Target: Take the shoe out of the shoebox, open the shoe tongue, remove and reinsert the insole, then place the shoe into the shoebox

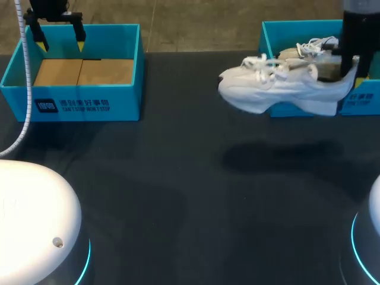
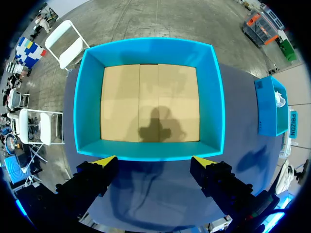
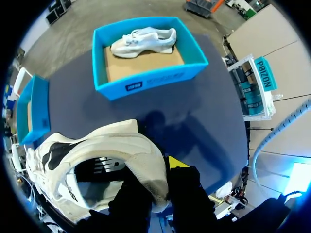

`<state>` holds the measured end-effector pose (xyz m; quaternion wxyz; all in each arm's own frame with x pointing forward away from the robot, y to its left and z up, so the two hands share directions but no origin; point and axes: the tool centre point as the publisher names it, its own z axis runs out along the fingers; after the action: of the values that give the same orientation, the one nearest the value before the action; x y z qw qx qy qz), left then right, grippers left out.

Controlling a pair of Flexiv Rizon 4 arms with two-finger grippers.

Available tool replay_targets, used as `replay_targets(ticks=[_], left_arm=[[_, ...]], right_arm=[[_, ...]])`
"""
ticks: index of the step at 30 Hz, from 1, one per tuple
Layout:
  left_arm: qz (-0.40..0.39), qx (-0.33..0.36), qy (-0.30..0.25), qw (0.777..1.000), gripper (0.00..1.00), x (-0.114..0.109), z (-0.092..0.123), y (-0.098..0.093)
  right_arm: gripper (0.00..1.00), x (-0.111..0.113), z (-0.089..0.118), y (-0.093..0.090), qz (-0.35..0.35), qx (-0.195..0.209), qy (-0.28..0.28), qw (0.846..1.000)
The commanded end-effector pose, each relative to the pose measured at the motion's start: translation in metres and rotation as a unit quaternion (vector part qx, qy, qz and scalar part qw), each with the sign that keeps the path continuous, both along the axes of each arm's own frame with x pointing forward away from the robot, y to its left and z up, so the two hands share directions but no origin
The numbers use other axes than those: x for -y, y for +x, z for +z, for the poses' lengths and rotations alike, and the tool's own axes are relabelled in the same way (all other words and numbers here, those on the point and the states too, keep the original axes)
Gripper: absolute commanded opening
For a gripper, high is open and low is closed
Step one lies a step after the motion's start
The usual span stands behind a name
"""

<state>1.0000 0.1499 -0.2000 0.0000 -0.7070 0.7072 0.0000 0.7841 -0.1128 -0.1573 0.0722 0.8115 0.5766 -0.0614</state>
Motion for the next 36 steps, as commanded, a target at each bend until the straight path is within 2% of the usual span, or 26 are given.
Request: replay_targets(ticks=[1,8,11,15,19,20,22,36], left_arm=[[0.000,0.000,0.000,1.000,1.00,0.000,0.000,0.000],[0.000,0.000,0.000,1.000,1.00,0.000,0.000,0.000],[0.000,0.000,0.000,1.000,1.00,0.000,0.000,0.000],[0.000,0.000,0.000,1.000,1.00,0.000,0.000,0.000],[0.000,0.000,0.000,1.000,1.00,0.000,0.000,0.000],[0.000,0.000,0.000,1.000,1.00,0.000,0.000,0.000],[0.000,0.000,0.000,1.000,1.00,0.000,0.000,0.000],[0.000,0.000,0.000,1.000,1.00,0.000,0.000,0.000]], right_arm=[[0.00,-0.018,-0.011,-0.024,-0.004,0.021,-0.009,1.000],[0.00,-0.053,-0.029,-0.050,-0.012,0.024,-0.018,0.999],[0.00,-0.072,-0.043,-0.061,-0.001,0.026,-0.018,0.999],[0.00,-0.089,-0.065,-0.066,0.009,0.010,-0.022,1.000],[0.00,-0.105,-0.082,-0.078,0.013,0.015,-0.023,1.000],[0.00,-0.109,-0.088,-0.080,0.008,0.014,-0.041,0.999],[0.00,-0.115,-0.097,-0.083,0.010,0.005,-0.029,1.000],[0.00,-0.149,-0.145,-0.107,-0.016,-0.013,-0.063,0.998]])
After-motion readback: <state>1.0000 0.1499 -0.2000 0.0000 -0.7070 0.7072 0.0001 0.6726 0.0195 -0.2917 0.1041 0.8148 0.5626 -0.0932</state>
